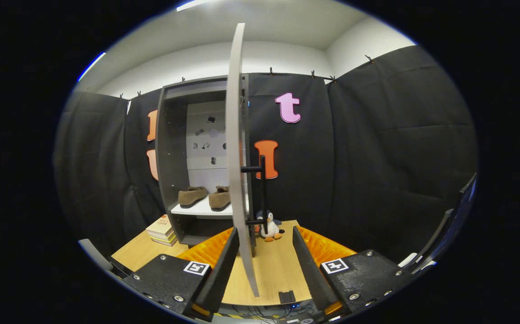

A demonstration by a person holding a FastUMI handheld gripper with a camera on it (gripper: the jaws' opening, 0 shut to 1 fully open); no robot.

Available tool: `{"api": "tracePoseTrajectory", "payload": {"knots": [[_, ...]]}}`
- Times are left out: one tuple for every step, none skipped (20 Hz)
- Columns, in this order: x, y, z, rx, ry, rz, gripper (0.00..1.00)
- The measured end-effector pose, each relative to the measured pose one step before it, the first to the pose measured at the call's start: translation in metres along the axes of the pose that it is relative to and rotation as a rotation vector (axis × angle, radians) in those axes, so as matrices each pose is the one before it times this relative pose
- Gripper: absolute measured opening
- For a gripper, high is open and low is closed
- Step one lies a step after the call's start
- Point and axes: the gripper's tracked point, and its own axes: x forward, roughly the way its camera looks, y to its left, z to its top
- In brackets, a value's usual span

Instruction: Open the shoe cabinet door, grab the shoes and put them into the shoe cabinet, then close the shoe cabinet door.

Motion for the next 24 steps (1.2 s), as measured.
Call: {"api": "tracePoseTrajectory", "payload": {"knots": [[0.00664,-0.00341,-0.00028,0.00475,-0.00419,0.00514,0.76],[0.00592,-0.00269,-0.00238,0.00413,0.00260,0.00549,0.77],[0.00680,-0.00103,-0.00292,0.00673,0.00248,0.00837,0.77],[0.00468,-0.00066,-0.00093,0.00746,0.00120,0.01013,0.77],[0.00550,0.00027,-0.00075,0.00167,-0.00119,0.01410,0.78],[0.00574,-0.00006,-0.00148,-0.00285,0.00117,0.00801,0.78],[0.00522,-0.00190,-0.00243,-0.00271,0.00537,0.00346,0.78],[0.00271,0.00067,-0.00010,0.00131,-0.00121,0.00653,0.78],[0.00293,0.00191,0.00040,0.00652,-0.00175,0.01123,0.78],[0.00282,0.00329,-0.00162,0.00628,0.00093,0.01535,0.78],[0.00356,0.00182,-0.00108,-0.00128,0.00156,0.00949,0.78],[0.00361,-0.00067,-0.00252,-0.00763,0.00244,0.00050,0.78],[0.00248,0.00120,-0.00244,-0.00529,0.00540,0.00396,0.78],[0.00292,0.00386,-0.00094,0.00352,-0.00139,0.01157,0.78],[0.00216,0.00496,0.00025,0.00992,0.00071,0.01391,0.79],[0.00175,-0.00010,-0.00122,0.00171,0.00104,0.00225,0.80],[-0.00062,0.00019,-0.00110,-0.00075,0.00318,0.00141,0.79],[0.00018,-0.00080,-0.00043,0.00306,-0.00255,0.00059,0.79],[0.00088,0.00142,0.00001,0.00141,-0.00231,0.00501,0.79],[0.00061,0.00281,-0.00042,0.00436,-0.00469,0.00569,0.79],[0.00076,0.00222,-0.00074,0.00648,0.00154,0.00708,0.79],[0.00076,0.00304,-0.00144,0.00729,-0.00117,0.00495,0.79],[-0.00077,0.00228,-0.00147,0.00169,0.00013,0.00379,0.79],[0.00084,0.00162,-0.00066,-0.00348,0.00172,0.00280,0.79]]}}
